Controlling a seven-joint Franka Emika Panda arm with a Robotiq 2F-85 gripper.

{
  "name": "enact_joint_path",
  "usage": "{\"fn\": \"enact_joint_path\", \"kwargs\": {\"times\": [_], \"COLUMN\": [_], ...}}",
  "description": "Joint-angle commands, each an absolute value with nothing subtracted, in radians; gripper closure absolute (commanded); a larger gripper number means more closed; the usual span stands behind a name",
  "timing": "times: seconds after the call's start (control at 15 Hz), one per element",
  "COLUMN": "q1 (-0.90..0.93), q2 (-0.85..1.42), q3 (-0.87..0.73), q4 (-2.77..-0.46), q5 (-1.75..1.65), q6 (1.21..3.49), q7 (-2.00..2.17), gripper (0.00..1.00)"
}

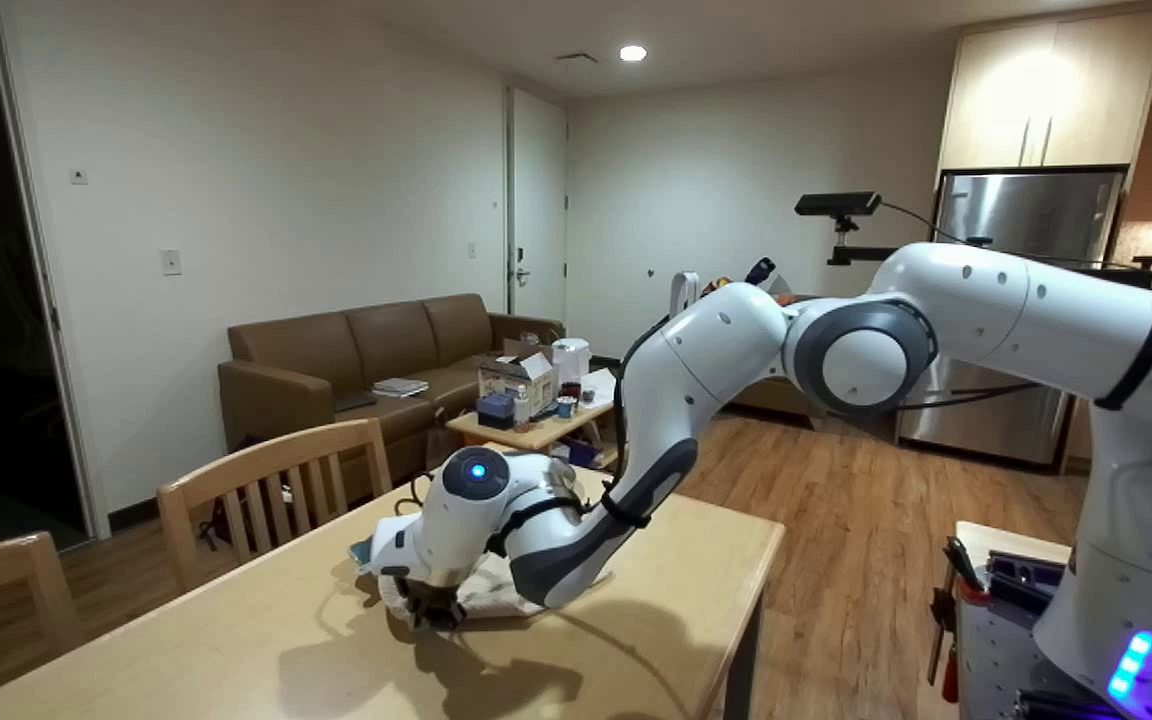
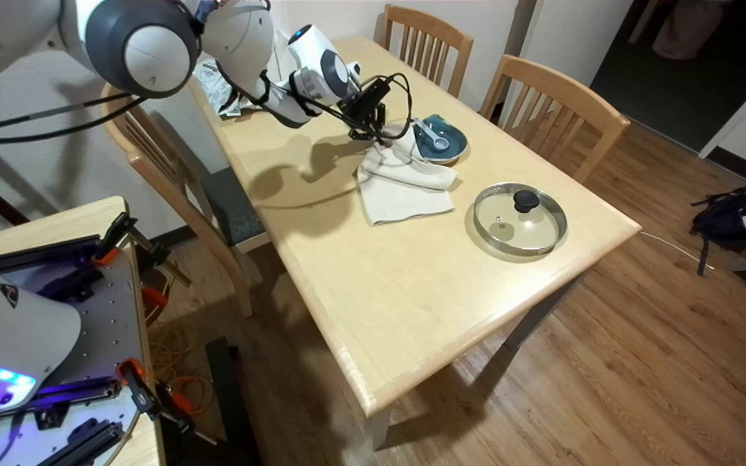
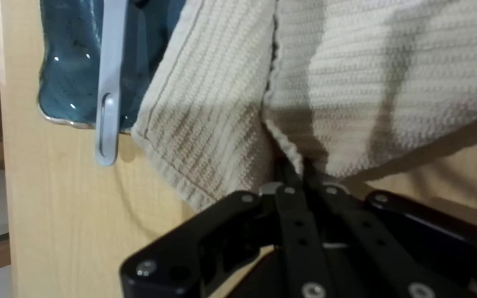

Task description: Unfold the towel

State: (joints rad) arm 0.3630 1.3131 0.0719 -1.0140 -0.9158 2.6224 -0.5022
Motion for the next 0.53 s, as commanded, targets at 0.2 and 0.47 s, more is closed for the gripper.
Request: {"fn": "enact_joint_path", "kwargs": {"times": [0.2, 0.47], "q1": [0.349, 0.306], "q2": [1.323, 1.292], "q3": [0.096, 0.213], "q4": [-1.015, -1.087], "q5": [-0.914, -0.882], "q6": [2.649, 2.678], "q7": [-0.555, -0.770], "gripper": [0.99, 0.99]}}
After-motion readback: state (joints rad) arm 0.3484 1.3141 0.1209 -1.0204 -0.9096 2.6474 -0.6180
